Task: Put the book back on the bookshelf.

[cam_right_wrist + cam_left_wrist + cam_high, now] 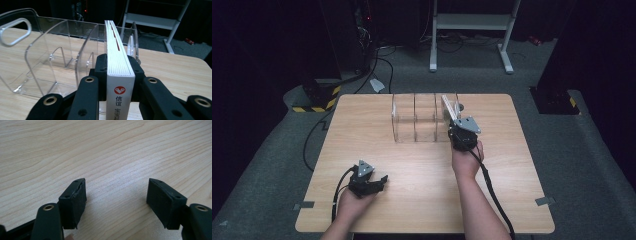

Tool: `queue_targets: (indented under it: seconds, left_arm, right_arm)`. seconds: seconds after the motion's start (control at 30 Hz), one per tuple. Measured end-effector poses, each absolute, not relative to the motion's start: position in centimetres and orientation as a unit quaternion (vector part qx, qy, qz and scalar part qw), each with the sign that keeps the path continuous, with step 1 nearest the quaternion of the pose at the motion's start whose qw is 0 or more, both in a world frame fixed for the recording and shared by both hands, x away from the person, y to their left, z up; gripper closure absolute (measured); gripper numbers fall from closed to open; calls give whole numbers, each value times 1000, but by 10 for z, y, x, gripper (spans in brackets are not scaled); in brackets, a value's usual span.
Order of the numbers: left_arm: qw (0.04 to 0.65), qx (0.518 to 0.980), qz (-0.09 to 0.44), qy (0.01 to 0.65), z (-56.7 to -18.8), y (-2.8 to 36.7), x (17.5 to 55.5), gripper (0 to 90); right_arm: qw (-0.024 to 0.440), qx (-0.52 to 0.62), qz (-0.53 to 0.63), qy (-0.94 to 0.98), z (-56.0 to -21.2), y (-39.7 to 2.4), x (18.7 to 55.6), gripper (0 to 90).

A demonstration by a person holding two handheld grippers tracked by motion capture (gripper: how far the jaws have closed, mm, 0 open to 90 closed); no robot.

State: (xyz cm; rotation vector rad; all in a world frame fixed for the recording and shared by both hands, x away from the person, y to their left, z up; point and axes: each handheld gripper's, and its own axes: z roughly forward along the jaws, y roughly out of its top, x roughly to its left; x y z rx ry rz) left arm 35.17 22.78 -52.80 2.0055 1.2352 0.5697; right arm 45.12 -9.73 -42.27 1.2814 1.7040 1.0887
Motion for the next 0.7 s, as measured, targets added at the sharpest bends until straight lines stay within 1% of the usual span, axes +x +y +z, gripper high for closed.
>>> queue_targets:
  seconds: [0.27, 0.4, 0.7]
  left_arm:
    - [352, 775, 220, 477, -528, 228, 352, 322]
    - [352, 775, 220, 477, -528, 228, 352, 322]
    - [352, 775, 220, 476, -528, 228, 352, 322]
  right_arm:
    - [375, 500, 414, 662, -424, -97, 461, 755]
    - [368, 503, 414, 663, -426, -96, 466, 755]
    - [370, 508, 407, 663, -431, -95, 471, 755]
